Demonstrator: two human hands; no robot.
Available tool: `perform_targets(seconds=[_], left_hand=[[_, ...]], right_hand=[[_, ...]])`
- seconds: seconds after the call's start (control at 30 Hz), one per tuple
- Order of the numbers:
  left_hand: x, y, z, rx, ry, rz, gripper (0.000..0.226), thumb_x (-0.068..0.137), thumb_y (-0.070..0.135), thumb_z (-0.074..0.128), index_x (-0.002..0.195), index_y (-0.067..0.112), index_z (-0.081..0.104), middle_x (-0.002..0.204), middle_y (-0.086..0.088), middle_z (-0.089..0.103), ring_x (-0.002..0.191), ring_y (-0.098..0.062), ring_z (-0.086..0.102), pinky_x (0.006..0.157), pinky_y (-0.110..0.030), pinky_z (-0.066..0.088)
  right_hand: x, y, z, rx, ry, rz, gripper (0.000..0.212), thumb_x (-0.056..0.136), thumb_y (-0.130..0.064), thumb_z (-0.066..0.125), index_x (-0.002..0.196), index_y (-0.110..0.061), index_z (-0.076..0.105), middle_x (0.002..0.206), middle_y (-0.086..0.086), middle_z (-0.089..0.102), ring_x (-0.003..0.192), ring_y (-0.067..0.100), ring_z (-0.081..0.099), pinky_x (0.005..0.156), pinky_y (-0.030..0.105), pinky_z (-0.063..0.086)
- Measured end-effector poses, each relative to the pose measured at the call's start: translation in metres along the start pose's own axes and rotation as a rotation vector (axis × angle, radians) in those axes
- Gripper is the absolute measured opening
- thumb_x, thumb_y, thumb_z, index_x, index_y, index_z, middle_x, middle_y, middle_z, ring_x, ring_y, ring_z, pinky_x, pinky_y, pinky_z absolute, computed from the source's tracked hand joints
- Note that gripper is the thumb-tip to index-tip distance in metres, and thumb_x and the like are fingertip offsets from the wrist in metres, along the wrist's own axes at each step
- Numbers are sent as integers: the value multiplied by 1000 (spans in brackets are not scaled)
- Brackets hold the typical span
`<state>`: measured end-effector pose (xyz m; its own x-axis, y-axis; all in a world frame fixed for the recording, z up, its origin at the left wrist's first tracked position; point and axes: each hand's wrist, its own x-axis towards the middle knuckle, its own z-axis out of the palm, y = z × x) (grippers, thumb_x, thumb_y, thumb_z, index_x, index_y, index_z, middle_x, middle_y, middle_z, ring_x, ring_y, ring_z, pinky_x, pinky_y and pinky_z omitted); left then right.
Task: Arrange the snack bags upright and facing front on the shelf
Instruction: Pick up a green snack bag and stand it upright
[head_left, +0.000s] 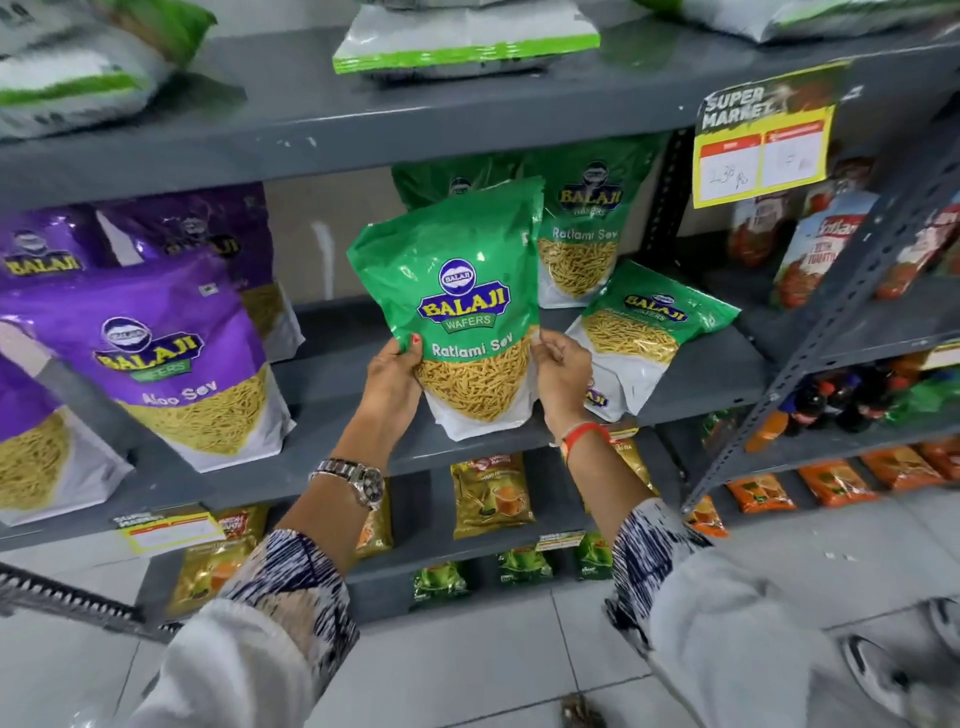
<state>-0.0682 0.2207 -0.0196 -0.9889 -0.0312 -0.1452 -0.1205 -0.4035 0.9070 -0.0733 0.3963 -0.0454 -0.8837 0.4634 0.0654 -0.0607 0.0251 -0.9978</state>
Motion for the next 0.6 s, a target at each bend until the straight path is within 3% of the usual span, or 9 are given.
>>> perform_targets(seconds=[0.27, 0.37, 0.5, 0.6], left_hand=[[17, -1, 4, 73, 33, 6, 33, 92, 9, 46, 123, 3, 54, 106, 0, 68, 104, -20, 62, 98, -38, 48], [11, -4, 9, 186, 69, 58, 35, 93, 15, 46, 126, 4, 50, 107, 0, 67, 105, -21, 61, 98, -36, 48], [-4, -23, 16, 263, 327, 291, 50, 89, 23, 54, 132, 9, 33, 134, -11, 45, 117, -24, 52, 101, -38, 45], [-21, -45, 34, 412, 577, 505, 33, 83, 39, 56, 103, 18, 40, 107, -9, 46, 98, -31, 52, 87, -45, 46]], right_hand=[[15, 10, 7, 9, -23, 36, 21, 90, -9, 55, 105, 3, 65, 107, 23, 69, 101, 33, 65, 87, 37, 52], [13, 9, 4, 7, -40, 17, 23, 91, -7, 54, 108, 4, 64, 109, 22, 69, 101, 31, 65, 83, 27, 50], [5, 9, -6, 150, 39, 14, 30, 89, -3, 56, 117, 5, 58, 117, 19, 64, 99, 18, 61, 79, 10, 49], [2, 2, -25, 217, 196, -62, 24, 88, 2, 54, 110, 3, 62, 103, 15, 67, 85, 3, 64, 76, 13, 51]])
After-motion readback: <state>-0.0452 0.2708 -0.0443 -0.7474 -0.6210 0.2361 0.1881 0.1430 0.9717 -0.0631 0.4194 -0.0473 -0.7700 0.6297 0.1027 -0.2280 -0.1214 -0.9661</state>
